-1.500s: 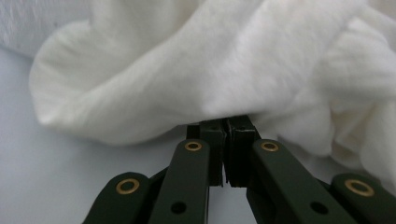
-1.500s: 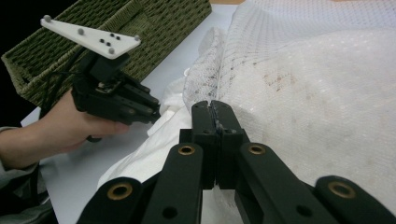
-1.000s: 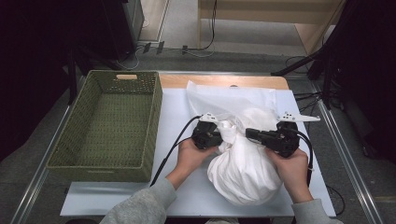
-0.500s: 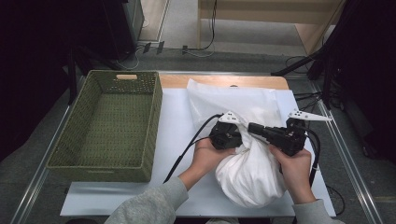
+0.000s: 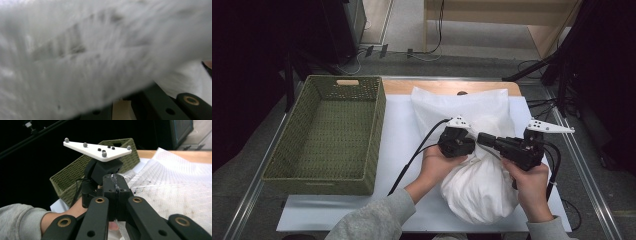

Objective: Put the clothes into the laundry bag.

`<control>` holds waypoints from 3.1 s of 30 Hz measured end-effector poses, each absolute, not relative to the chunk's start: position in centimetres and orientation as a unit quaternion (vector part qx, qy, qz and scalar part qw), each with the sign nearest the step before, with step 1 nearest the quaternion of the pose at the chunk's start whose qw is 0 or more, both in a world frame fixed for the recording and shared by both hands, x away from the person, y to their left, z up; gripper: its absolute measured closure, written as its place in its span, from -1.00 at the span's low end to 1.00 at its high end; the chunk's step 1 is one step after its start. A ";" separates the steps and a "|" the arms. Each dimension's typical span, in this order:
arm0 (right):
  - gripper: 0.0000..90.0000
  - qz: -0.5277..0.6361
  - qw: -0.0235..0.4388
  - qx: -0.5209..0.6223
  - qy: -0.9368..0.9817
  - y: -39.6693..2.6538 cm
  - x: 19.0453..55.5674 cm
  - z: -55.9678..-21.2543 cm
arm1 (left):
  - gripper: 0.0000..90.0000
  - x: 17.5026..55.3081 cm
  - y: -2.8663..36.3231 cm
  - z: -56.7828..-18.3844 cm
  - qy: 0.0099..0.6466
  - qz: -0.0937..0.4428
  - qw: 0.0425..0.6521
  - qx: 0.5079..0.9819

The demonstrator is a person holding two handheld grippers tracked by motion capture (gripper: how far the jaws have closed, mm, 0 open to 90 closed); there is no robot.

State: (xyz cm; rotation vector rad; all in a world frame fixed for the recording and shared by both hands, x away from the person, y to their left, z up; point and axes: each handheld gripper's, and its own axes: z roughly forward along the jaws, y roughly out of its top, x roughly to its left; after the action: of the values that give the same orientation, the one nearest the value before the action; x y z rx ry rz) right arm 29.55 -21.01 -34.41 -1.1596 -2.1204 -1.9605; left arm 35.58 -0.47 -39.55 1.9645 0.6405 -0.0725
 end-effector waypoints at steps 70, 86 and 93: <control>0.99 -0.540 -0.027 -0.422 -0.728 -20.4 31.7 -36.6 | 1.00 22.3 6.8 -44.9 0.254 -0.057 0.394 0.882; 1.00 -0.537 -0.014 -0.407 -0.739 -19.4 31.5 -36.7 | 1.00 30.2 3.1 -42.7 0.328 0.019 0.482 0.812; 1.00 -0.585 0.020 -0.374 -0.719 -18.2 30.3 -34.7 | 1.00 30.7 4.4 -40.2 0.323 0.037 0.509 0.797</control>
State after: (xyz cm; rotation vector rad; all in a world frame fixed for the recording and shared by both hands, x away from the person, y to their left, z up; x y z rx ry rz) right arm 30.31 -18.19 -34.70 -1.1601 -2.2320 -1.8151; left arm 30.66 4.41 -40.19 1.9199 0.7779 0.0891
